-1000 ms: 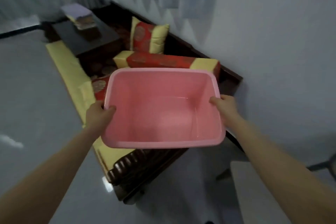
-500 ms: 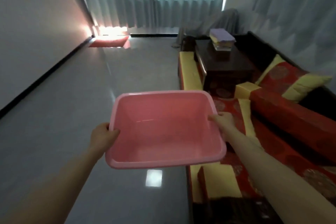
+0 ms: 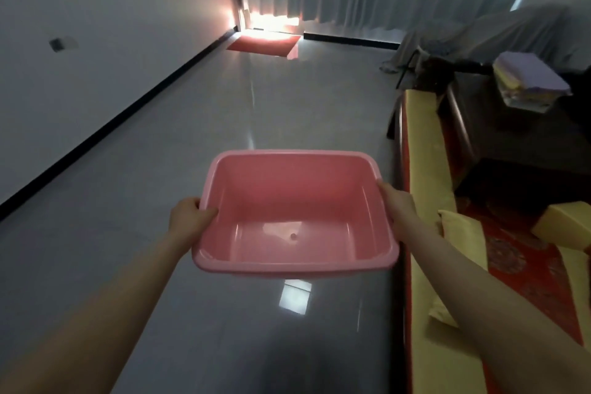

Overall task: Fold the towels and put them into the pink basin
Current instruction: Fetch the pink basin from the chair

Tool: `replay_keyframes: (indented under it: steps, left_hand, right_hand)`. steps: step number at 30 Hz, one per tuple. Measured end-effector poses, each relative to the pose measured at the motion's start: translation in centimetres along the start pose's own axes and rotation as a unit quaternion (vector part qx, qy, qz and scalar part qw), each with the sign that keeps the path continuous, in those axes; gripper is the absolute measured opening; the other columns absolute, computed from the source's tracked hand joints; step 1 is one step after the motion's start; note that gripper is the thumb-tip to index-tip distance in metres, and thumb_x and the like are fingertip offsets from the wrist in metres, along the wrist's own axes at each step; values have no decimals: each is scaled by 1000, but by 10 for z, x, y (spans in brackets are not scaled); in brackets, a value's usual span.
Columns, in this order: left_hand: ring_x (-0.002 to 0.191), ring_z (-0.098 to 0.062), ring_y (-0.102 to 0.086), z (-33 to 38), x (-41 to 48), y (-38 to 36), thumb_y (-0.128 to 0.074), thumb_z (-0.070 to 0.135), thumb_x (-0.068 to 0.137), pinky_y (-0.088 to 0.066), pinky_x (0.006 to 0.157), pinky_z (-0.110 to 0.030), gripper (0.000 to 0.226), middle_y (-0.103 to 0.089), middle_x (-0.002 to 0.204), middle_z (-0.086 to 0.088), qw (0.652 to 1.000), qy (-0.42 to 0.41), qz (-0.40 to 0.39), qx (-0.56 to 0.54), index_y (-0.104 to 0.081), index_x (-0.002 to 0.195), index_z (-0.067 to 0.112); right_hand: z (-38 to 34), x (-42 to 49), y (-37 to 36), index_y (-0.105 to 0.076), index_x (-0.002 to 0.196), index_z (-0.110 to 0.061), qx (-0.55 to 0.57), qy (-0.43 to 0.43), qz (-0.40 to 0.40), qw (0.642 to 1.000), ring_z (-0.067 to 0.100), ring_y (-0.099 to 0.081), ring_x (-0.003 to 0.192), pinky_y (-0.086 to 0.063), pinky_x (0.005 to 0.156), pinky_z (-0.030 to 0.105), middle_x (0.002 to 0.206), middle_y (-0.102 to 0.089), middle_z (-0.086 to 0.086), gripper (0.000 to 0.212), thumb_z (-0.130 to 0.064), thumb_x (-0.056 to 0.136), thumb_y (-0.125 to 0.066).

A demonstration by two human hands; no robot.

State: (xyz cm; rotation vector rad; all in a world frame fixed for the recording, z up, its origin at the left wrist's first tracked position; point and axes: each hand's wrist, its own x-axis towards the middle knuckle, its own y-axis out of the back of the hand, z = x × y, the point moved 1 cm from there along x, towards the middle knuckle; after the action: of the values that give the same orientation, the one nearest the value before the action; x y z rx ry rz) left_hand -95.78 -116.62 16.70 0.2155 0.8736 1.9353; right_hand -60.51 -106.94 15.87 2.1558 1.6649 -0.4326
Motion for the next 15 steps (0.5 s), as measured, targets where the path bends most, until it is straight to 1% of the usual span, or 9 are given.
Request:
replay_keyframes:
  steps: [2, 3, 4, 5, 7, 9, 11, 13, 15]
  left_hand:
    - [82, -33, -65, 14, 39, 1, -51, 33, 56, -51, 73, -36, 54, -70, 89, -19, 1000, 1, -8, 10, -70, 95, 2]
    - [83, -34, -66, 18, 51, -2, -52, 33, 56, -53, 75, -38, 53, -71, 91, -20, 1000, -9, -13, 15, -70, 95, 2]
    - [84, -35, -67, 30, 81, -6, -52, 33, 57, -54, 77, -40, 52, -71, 92, -21, 999, -15, -23, 18, -71, 95, 2]
    - [85, -35, -67, 39, 102, -11, -54, 33, 59, -54, 79, -40, 51, -72, 93, -21, 999, -17, -33, 19, -71, 96, 3]
    - [87, -35, -67, 61, 149, -22, -57, 32, 63, -54, 80, -40, 47, -72, 94, -20, 998, -35, -50, 31, -71, 98, 4]
    - [86, -34, -68, 87, 196, -35, -55, 33, 60, -55, 80, -41, 49, -73, 94, -19, 996, -58, -67, 25, -72, 97, 5]
    - [87, -33, -67, 120, 238, -50, -59, 32, 67, -54, 79, -38, 42, -73, 95, -18, 993, -78, -84, 29, -71, 99, 6]
    - [88, -33, -66, 158, 278, -73, -63, 21, 78, -50, 77, -33, 29, -71, 99, -18, 989, -101, -94, 47, -70, 102, 6]
    - [82, -29, -61, 199, 311, -99, -63, 17, 81, -46, 73, -30, 25, -71, 99, -18, 983, -122, -124, 60, -69, 102, 6]
  right_hand:
    - [-12, 25, -21, -68, 75, -10, 3, 0, 14, 1000, 24, -62, 65, -51, 59, 29, 75, -68, 10, 21, -31, 80, -67]
    - [-11, 31, -25, -69, 75, -11, -1, -7, 19, 1000, 24, -62, 65, -51, 58, 28, 74, -67, 9, 21, -31, 80, -67]
    - [-20, 53, -35, -69, 76, -11, 0, -10, 25, 1000, 24, -63, 66, -51, 59, 28, 75, -68, 9, 21, -32, 80, -68]
    - [-27, 68, -41, -70, 78, -11, 1, -16, 39, 999, 25, -64, 70, -53, 63, 30, 79, -69, 10, 24, -34, 78, -68]
    - [-41, 102, -51, -71, 85, -9, 5, -15, 64, 998, 28, -67, 78, -57, 74, 38, 87, -70, 12, 34, -41, 74, -70]
    - [-57, 129, -57, -71, 90, -8, -2, -21, 89, 996, 31, -68, 81, -57, 80, 44, 90, -71, 12, 39, -43, 73, -70]
    - [-73, 159, -57, -70, 91, -8, 17, -22, 111, 993, 32, -68, 83, -57, 82, 46, 89, -71, 13, 40, -44, 75, -70]
    - [-93, 191, -50, -70, 85, -9, 38, -16, 148, 988, 34, -69, 85, -57, 83, 50, 87, -71, 13, 40, -46, 71, -70]
    - [-113, 213, -38, -68, 79, -8, 62, -22, 173, 983, 32, -69, 82, -57, 82, 50, 82, -69, 12, 36, -44, 71, -70]
